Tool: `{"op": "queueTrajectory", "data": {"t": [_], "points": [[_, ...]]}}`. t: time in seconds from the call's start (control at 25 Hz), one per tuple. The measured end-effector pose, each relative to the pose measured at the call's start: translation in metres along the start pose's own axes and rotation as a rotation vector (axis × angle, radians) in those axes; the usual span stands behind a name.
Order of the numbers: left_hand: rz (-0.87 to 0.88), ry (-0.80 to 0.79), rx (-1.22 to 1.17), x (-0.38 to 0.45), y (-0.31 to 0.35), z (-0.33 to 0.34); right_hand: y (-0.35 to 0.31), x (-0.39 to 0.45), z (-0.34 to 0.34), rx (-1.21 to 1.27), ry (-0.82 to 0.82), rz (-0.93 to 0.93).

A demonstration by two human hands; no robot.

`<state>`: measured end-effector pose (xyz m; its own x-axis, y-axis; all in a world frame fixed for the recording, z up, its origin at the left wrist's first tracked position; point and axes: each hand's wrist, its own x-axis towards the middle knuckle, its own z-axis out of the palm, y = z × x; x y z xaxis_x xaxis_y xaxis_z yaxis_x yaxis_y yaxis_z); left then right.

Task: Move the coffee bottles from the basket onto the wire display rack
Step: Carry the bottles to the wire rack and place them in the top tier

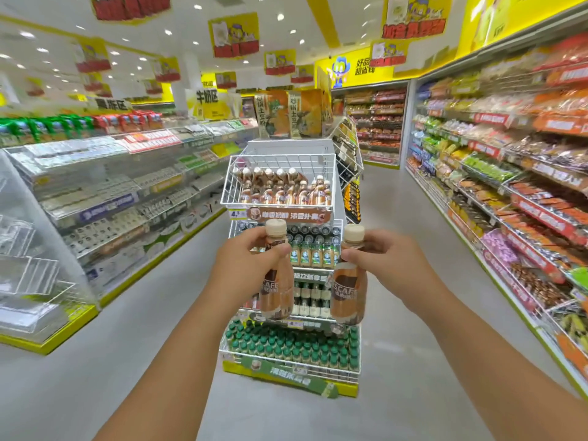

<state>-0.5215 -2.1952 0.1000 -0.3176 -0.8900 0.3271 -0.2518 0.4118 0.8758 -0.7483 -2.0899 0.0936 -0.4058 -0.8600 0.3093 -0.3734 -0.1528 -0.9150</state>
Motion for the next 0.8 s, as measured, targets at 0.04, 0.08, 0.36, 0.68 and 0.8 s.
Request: {"op": "queueTrajectory", "data": {"t": [0.04,0.08,0.36,0.68,0.8], "points": [[0.003,0.009,0.001,0.015,-0.01,-0.009,0.001,0.015,0.013,-0.001,-0.012,0.001],[0.007,0.018,-0.004,0.03,-0.019,-0.015,0.003,0.029,0.025,-0.006,-0.025,-0.002],[-0.012,0.083,0.003,0.151,-0.081,-0.025,0.04,0.159,0.084,-0.035,-0.099,-0.018],[-0.01,0.137,0.003,0.331,-0.13,-0.015,0.089,0.343,0.12,-0.021,-0.119,-0.027],[-0.005,0.144,0.011,0.392,-0.147,-0.014,0.101,0.399,0.129,-0.035,-0.098,-0.026]]}}
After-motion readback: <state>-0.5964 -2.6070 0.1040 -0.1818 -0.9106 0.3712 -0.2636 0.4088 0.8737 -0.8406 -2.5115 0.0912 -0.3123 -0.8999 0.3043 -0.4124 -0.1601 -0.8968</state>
